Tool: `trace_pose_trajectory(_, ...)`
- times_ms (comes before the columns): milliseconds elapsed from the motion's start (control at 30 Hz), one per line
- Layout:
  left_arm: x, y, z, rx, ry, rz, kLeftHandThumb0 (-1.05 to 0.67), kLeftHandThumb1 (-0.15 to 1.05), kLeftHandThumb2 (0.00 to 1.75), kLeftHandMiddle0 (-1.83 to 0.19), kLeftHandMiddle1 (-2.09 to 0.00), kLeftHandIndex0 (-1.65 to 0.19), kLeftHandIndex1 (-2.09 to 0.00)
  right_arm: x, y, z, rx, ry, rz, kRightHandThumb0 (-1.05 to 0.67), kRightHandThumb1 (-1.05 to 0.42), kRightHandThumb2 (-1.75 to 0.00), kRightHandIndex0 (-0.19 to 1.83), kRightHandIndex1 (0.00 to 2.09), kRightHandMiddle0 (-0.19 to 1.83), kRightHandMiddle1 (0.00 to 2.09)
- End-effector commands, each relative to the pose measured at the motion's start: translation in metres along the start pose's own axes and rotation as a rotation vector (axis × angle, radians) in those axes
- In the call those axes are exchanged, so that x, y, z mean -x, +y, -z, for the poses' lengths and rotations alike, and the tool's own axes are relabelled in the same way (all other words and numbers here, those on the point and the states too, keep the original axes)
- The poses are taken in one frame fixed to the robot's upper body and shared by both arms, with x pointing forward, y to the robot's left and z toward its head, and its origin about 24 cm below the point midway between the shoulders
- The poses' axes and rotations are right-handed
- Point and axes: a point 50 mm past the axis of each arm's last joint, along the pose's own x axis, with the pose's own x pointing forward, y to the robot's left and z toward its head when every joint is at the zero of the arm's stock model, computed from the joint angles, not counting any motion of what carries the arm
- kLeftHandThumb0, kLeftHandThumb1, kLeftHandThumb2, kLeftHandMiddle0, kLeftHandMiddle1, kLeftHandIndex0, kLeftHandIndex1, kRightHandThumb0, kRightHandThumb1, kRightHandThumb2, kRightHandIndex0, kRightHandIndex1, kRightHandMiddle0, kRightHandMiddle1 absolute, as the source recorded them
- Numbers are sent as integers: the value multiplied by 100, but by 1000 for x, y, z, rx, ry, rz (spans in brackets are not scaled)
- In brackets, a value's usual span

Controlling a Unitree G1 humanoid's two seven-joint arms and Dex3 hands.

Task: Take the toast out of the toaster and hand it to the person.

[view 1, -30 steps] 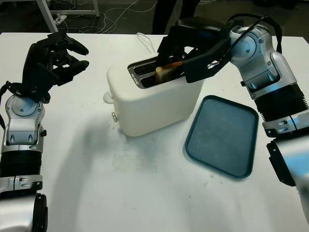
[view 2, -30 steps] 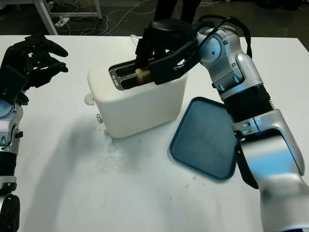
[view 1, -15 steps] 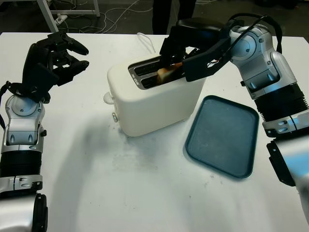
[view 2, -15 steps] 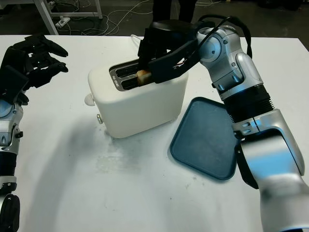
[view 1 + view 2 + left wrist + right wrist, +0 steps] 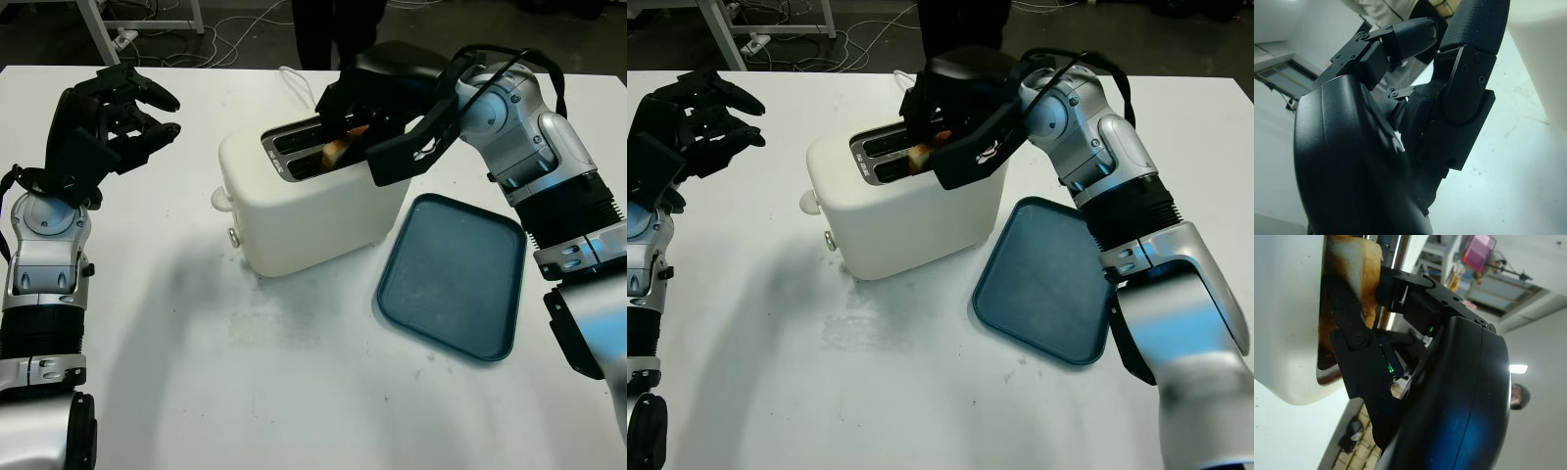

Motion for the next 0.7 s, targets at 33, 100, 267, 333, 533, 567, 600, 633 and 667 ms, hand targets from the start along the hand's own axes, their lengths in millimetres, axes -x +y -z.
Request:
trace_pose_trajectory(33, 4, 0, 3, -5, 4, -6, -105, 92, 17, -79, -115, -64, -114, 2, 19, 5, 43, -15, -33, -56, -92, -18, 117, 171, 94, 161)
trace_pose_trajectory(100, 4, 0, 4, 2, 6, -8, -105, 92, 17, -79, -114, -64, -114, 3, 17, 6, 60, -27, 8, -53, -92, -27, 119, 174, 92, 171)
trace_pose_trajectory(267, 4, -1, 3, -2, 8, -6, -105, 92, 17, -80, -114, -64, -114, 5, -3, 8, 72, -23, 112, -45, -92, -36, 111, 175, 81, 174)
trace_pose_trajectory(333, 4, -1, 3, 2, 10, -6, -105, 92, 17, -80, -114, -65, -114, 7, -13, 9, 62, -16, 166, -44, -92, -37, 111, 175, 79, 175)
trace_pose_trajectory(533, 3, -2, 3, 2, 10, -9, -105, 92, 16, -80, -114, -65, -114, 17, -58, 23, -112, 65, 306, -44, -92, -44, 106, 175, 74, 175)
trace_pose_trajectory(567, 3, -2, 3, 3, 10, -9, -105, 92, 16, -80, -114, -65, -114, 20, -64, 26, -135, 75, 325, -43, -92, -45, 102, 175, 72, 175)
trace_pose_trajectory(600, 3, -2, 3, 3, 11, -9, -105, 92, 16, -80, -114, -65, -114, 23, -71, 28, -149, 86, 342, -43, -92, -45, 101, 175, 72, 175)
trace_pose_trajectory(633, 3, -1, 3, 5, 12, -8, -105, 92, 16, -80, -114, -65, -114, 27, -77, 31, -159, 91, 371, -44, -92, -46, 101, 175, 72, 175)
trace_pose_trajectory(667, 3, -1, 3, 7, 13, -9, -105, 92, 16, -80, -114, -65, -113, 32, -83, 35, -167, 101, 399, -45, -92, -45, 103, 175, 74, 175)
